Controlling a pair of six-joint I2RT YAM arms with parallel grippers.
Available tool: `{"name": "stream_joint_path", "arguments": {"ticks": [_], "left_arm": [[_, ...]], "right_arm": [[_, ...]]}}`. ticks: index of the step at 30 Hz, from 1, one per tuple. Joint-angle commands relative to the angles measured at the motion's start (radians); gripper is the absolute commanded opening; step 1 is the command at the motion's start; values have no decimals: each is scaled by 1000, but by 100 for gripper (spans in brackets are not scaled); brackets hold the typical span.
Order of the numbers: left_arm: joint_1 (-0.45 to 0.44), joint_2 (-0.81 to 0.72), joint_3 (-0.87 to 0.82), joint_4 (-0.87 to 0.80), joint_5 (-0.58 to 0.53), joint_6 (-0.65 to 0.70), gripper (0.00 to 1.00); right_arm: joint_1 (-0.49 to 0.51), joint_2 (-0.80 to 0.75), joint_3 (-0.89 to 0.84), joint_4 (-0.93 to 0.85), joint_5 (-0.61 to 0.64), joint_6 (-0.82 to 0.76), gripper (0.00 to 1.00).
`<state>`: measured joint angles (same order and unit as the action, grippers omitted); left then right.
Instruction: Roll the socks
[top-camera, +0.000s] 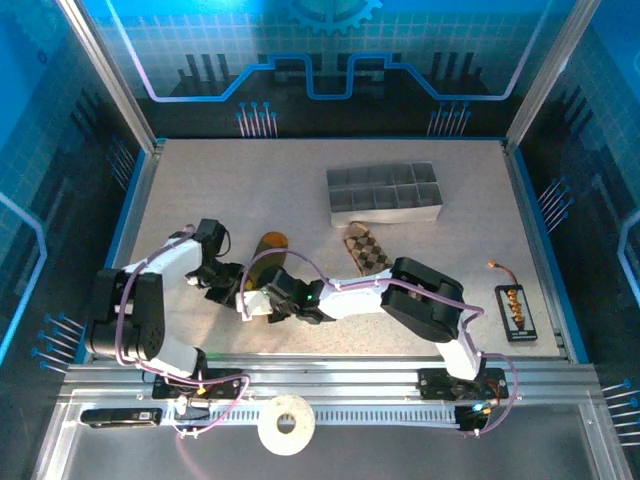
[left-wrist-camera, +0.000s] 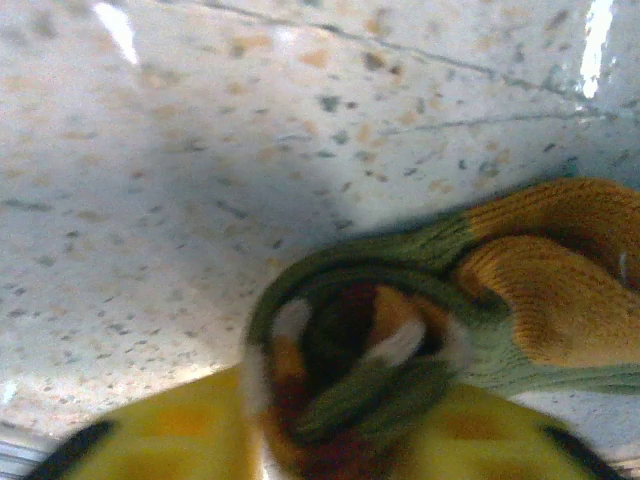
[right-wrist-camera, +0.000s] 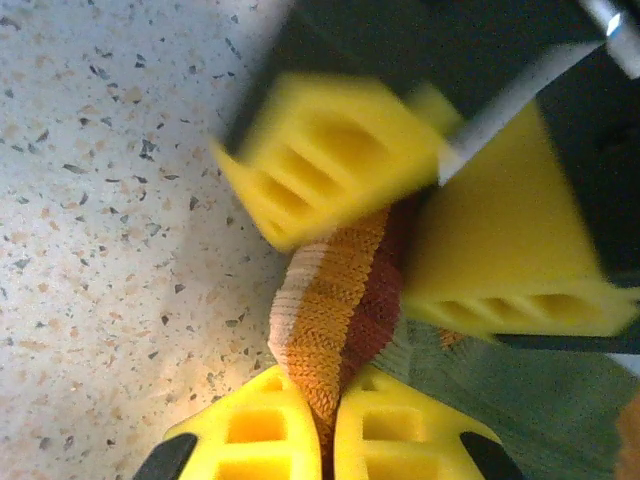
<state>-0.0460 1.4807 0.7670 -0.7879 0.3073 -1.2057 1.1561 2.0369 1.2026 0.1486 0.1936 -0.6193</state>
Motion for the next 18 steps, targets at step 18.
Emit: {"name": "stream_joint_path", "arguments": {"ticks": [18], "left_arm": [[75, -239, 18, -75, -86, -55, 88]], "right_arm": [[-173, 106, 101, -330, -495, 352, 0]]}}
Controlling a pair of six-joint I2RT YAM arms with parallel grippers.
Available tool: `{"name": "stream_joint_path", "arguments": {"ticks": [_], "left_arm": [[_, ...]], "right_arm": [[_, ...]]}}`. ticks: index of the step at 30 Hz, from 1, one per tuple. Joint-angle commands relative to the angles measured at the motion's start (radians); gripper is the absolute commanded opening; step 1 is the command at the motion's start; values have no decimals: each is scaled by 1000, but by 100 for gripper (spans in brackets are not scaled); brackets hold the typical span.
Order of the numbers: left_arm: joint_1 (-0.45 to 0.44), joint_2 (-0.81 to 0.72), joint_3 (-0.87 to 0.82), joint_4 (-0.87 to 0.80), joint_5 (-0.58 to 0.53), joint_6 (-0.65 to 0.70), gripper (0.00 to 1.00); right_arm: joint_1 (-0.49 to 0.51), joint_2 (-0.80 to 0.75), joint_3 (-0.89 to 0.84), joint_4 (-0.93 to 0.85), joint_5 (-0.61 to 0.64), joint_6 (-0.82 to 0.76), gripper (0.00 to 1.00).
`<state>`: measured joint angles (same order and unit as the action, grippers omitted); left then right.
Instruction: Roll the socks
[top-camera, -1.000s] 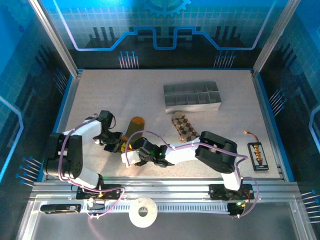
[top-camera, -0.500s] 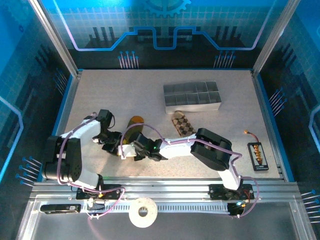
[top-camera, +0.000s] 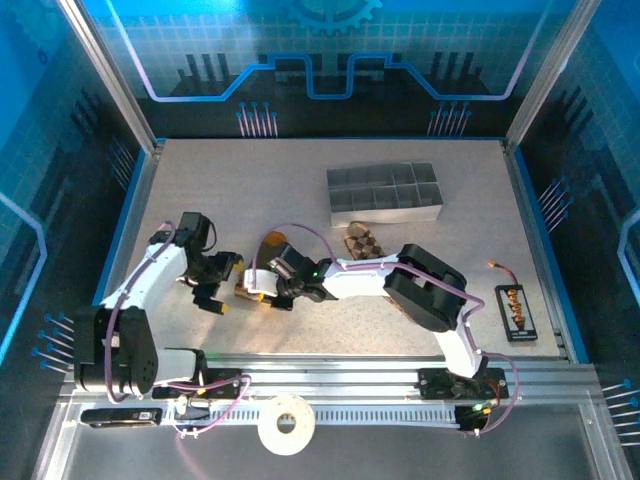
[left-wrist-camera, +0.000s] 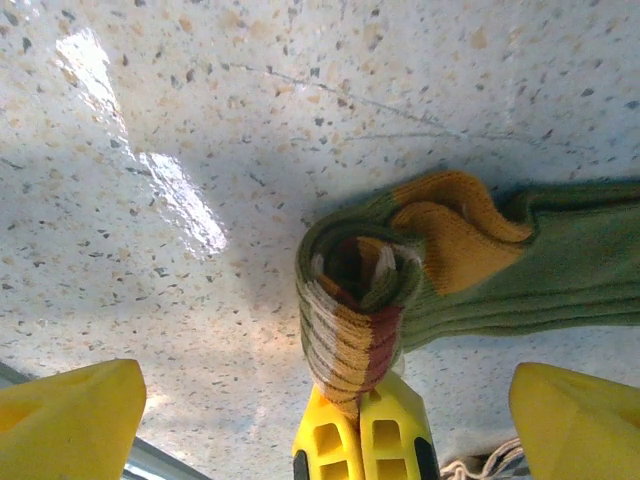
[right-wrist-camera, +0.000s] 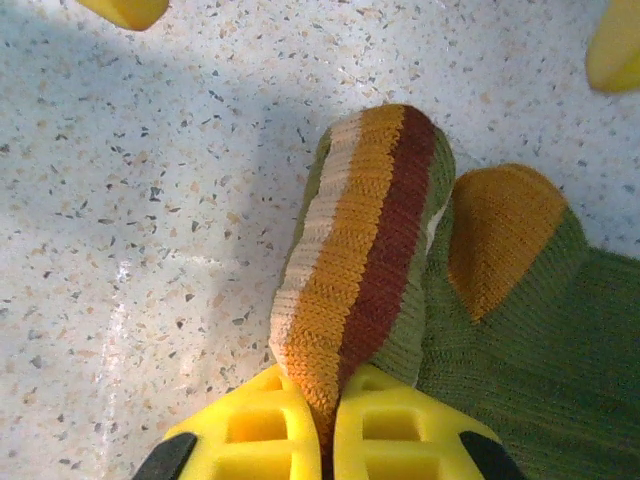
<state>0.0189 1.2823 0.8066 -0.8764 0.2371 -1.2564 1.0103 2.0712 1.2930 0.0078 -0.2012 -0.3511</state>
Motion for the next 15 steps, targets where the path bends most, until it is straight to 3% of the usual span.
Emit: {"name": "stream_joint_path", "arguments": {"ticks": [1, 9, 15], "left_arm": [[10, -55, -38, 34, -11, -5, 86], [-14, -142, -205, 319, 118, -10, 72], [-48, -134, -241, 366, 105, -1, 63]], "right_arm": [[-41, 81, 21, -199, -128, 105, 0], [-135, 182, 138, -314, -323, 272, 0], [-174, 250, 215, -387, -410, 350, 0]]}}
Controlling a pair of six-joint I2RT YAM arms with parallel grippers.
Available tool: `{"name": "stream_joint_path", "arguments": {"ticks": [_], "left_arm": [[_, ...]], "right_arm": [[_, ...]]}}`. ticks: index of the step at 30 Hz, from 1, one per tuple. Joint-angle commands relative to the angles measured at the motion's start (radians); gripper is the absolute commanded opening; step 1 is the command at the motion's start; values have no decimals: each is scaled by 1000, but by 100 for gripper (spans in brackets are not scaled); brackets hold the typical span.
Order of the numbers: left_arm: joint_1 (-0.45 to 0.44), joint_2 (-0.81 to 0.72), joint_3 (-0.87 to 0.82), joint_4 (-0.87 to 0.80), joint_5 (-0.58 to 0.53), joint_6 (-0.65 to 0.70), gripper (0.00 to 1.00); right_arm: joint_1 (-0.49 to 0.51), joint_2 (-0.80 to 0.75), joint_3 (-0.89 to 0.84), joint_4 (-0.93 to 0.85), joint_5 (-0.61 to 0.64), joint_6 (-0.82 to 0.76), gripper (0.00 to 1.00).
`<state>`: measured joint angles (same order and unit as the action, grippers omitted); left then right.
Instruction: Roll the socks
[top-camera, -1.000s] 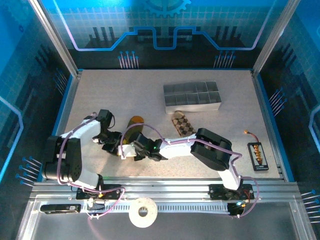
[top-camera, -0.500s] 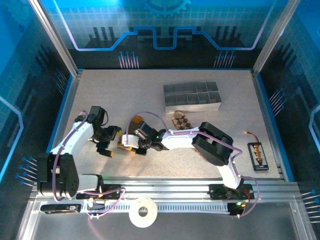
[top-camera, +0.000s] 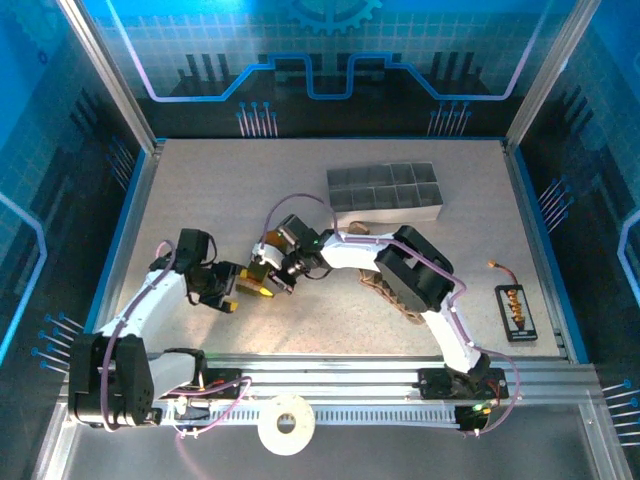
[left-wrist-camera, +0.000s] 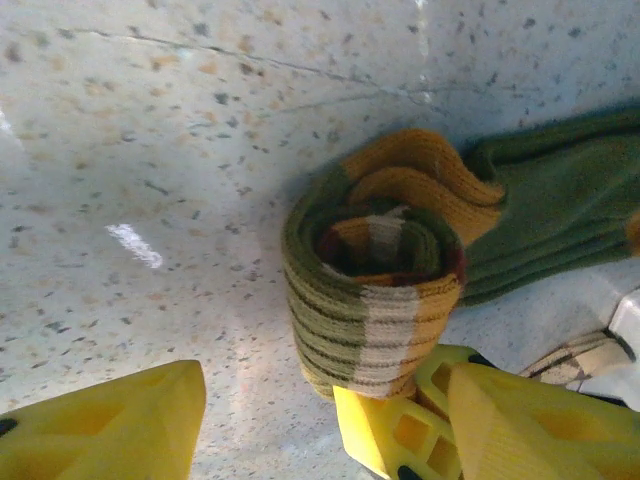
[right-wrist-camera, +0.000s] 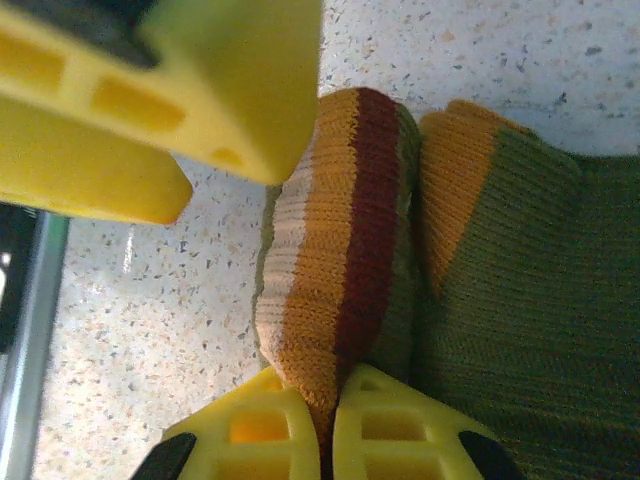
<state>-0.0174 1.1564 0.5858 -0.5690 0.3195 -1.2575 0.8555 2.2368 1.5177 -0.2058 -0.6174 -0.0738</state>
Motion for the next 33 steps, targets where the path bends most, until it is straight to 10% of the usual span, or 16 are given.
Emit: {"name": "stream_joint_path", "arguments": {"ticks": [1, 11, 15, 24, 33], "left_arm": [[-14, -1, -26, 66, 23, 0, 62], [-52, 137, -49, 153, -6, 19, 55], [-62, 233, -22, 61, -63, 46, 43], [-62, 293, 9, -56, -114, 55, 41], [-64, 346, 102, -120, -108, 93, 41]], "right_arm": [[-25, 98, -4, -172, -7, 90, 0], [-55, 161, 72, -226, -65, 151, 0], [-47, 102, 47, -186, -22, 116, 15], [72, -418, -516, 571, 494, -217, 67], [262, -361, -512, 575, 861, -616, 71]]}}
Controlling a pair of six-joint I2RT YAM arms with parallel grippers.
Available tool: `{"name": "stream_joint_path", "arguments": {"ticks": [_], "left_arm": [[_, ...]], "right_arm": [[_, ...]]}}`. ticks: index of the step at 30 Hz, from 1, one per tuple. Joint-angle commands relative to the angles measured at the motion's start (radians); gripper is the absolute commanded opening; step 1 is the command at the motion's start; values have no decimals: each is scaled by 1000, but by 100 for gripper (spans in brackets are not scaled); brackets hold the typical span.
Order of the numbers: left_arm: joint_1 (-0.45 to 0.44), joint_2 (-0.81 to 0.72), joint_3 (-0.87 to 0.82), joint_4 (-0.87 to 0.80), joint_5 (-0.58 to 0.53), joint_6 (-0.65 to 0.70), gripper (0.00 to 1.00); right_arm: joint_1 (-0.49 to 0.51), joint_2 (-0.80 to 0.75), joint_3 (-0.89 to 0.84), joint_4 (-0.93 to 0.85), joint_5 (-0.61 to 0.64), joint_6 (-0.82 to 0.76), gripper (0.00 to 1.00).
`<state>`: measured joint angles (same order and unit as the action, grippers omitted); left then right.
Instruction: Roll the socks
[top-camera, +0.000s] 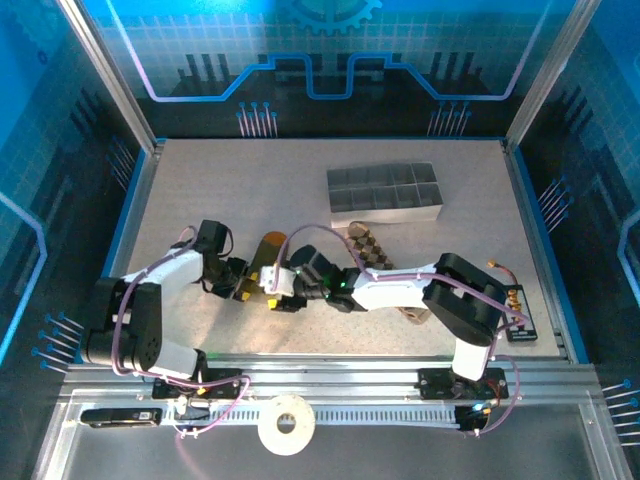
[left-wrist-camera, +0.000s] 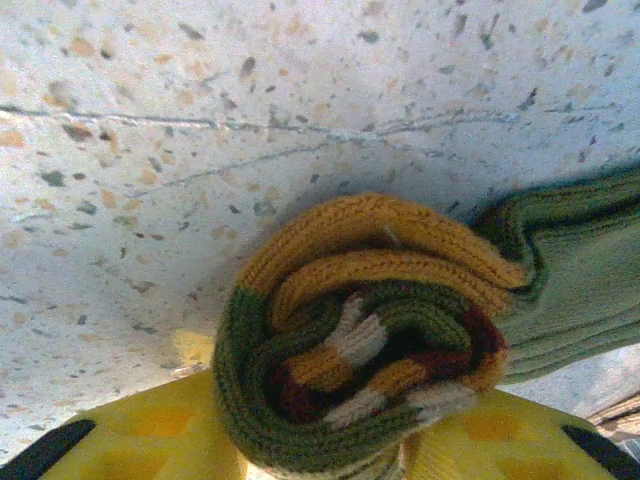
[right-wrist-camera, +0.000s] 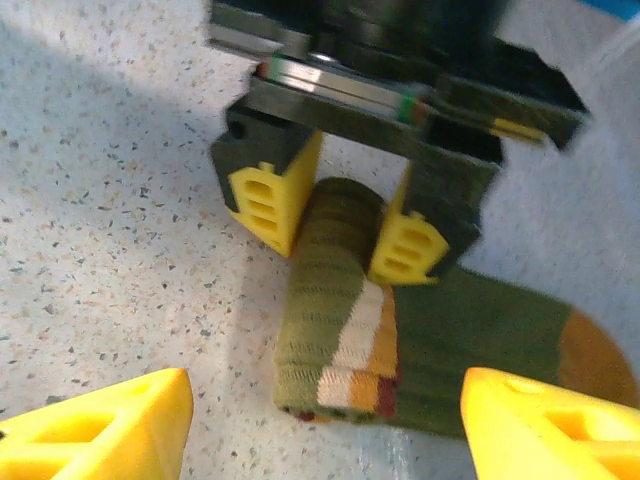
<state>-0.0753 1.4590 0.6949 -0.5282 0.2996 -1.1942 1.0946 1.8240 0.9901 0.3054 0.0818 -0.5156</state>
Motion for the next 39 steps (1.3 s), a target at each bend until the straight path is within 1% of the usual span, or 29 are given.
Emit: {"name": "stream_joint_path", "arguments": {"ticks": [1, 5, 8, 11, 13, 14, 16, 17, 18, 19, 21, 24, 25, 27, 32, 35, 39], "left_arm": [[-6, 46, 0, -166, -88, 34, 41], [-6, 56, 16, -175, -82, 44, 42], [-6, 59, 22, -174, -78, 48, 42], [-6, 57, 30, -175, -74, 56, 42], [-6, 52, 39, -182, -71, 60, 43], [-6, 45, 44, -185, -72, 60, 43], [-5, 18, 57, -199, -72, 55, 46], [-6, 0, 65, -207, -71, 49, 48], [-4, -22, 77, -218, -75, 38, 54], [-4, -46, 86, -230, -79, 25, 62], [-1, -88, 103, -248, -87, -2, 72], [15, -127, 117, -266, -83, -50, 83], [25, -134, 121, -277, -83, -62, 86], [43, -147, 123, -298, -93, -75, 88], [78, -186, 116, -297, -109, -70, 88], [77, -200, 92, -242, -77, -64, 83], [64, -219, 35, -141, -24, -71, 77]], "right_arm": [[31, 70, 34, 54, 157, -193, 71], [52, 149, 105, 12, 176, -224, 68], [52, 210, 150, -26, 203, -219, 61], [40, 254, 188, -85, 228, -172, 47], [26, 280, 223, -150, 246, -113, 32], [20, 284, 225, -167, 247, -90, 27], [8, 281, 222, -213, 204, -51, 16], [3, 279, 222, -240, 172, -37, 11], [-3, 275, 218, -261, 134, -17, 7], [-11, 268, 212, -277, 91, 6, 4], [-26, 260, 205, -309, 6, 47, 1], [-41, 261, 203, -346, -88, 88, 0], [-48, 263, 206, -361, -123, 100, 0], [-62, 268, 214, -378, -167, 131, 0], [-121, 284, 244, -423, -302, 221, 0], [-152, 308, 288, -478, -381, 259, 0], [-204, 357, 358, -540, -500, 357, 0]]}}
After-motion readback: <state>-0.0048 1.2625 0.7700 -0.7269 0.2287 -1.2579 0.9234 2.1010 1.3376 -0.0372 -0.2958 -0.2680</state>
